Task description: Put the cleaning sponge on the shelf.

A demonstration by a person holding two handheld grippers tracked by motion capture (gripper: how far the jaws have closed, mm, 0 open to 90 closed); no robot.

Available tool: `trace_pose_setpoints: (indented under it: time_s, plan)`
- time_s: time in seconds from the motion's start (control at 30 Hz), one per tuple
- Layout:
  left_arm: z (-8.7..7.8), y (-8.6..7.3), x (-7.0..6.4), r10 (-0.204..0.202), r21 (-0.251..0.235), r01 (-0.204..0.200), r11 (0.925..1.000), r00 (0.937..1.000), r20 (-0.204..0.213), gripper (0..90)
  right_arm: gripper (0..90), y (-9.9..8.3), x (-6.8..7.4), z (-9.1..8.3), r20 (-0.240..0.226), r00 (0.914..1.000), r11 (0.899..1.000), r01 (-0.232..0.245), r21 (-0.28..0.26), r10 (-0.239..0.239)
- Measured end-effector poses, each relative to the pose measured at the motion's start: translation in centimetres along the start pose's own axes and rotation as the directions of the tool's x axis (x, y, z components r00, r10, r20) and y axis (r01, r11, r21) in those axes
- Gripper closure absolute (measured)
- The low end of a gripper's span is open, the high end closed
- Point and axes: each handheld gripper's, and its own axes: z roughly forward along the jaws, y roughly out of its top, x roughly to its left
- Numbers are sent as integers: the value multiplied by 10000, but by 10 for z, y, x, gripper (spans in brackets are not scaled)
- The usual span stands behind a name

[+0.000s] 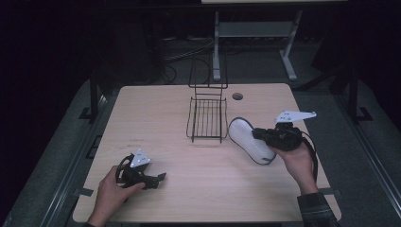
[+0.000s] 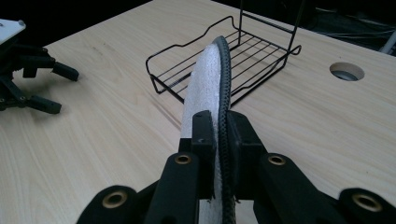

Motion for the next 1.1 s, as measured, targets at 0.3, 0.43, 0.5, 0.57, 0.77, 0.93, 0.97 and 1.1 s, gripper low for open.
trace_pose_setpoints:
  time_s: [0.3, 0.43, 0.5, 0.57, 0.77, 0.93, 0.97, 1.1]
  plan:
    - [0, 0, 0, 32, 23, -32, 10000, 10000, -1, 126, 821, 16, -3, 15, -44, 9999, 9997, 99, -208, -100]
    - [0, 0, 0, 8, 3, -8, 10000, 10000, -2, 126, 821, 23, -4, 22, -72, 9999, 9996, 108, -264, -110]
    - [0, 0, 0, -5, 2, 5, 10000, 10000, 1, 126, 821, 27, -5, 25, -84, 9999, 9995, 86, -306, -89]
    - [0, 0, 0, -12, 4, 12, 10000, 10000, 3, 126, 821, 31, -5, 29, -89, 9999, 9994, 69, -349, -72]
    - [0, 0, 0, 10, 23, -10, 10000, 10000, 14, 126, 821, 42, -9, 40, -98, 9999, 9992, 26, -395, -30]
    - [0, 0, 0, 32, 26, -32, 10000, 10000, 2, 126, 821, 52, -12, 52, -111, 9999, 9994, 0, -354, -4]
    - [0, 0, 0, 17, 23, -17, 10000, 10000, 5, 126, 821, 53, -13, 55, -102, 9999, 9992, -24, -390, 20]
    - [0, 0, 0, 11, 23, -11, 10000, 10000, 7, 126, 821, 61, -15, 66, -88, 10000, 9995, -45, -304, 43]
